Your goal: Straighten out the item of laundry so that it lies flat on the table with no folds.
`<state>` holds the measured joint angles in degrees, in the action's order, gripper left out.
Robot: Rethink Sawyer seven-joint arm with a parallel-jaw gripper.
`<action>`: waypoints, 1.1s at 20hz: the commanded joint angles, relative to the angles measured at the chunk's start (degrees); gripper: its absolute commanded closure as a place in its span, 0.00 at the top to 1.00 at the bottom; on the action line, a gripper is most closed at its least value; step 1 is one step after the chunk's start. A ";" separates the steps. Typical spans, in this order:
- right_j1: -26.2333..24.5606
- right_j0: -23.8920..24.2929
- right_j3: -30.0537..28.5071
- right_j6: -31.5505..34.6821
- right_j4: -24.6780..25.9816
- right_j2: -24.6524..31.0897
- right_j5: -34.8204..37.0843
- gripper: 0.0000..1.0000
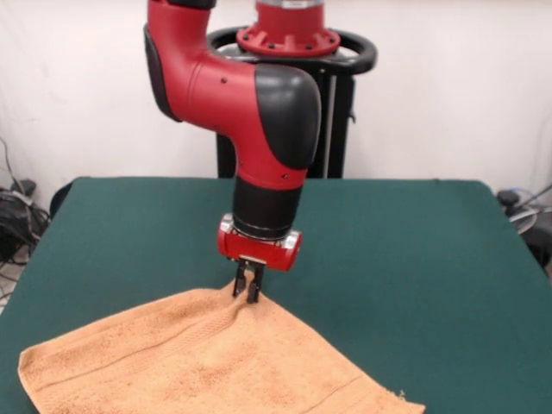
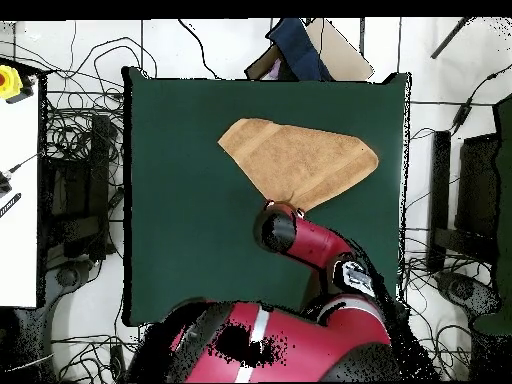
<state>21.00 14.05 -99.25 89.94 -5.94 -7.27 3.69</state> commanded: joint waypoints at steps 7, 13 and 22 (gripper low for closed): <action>4.84 0.06 -8.80 11.33 -0.37 3.24 5.24 0.00; 15.65 -0.72 -18.11 8.83 1.47 -2.21 12.45 0.00; 23.37 4.57 -30.36 7.12 5.68 0.07 9.32 0.00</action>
<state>40.50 16.13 -119.71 89.94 -3.29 -8.40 9.57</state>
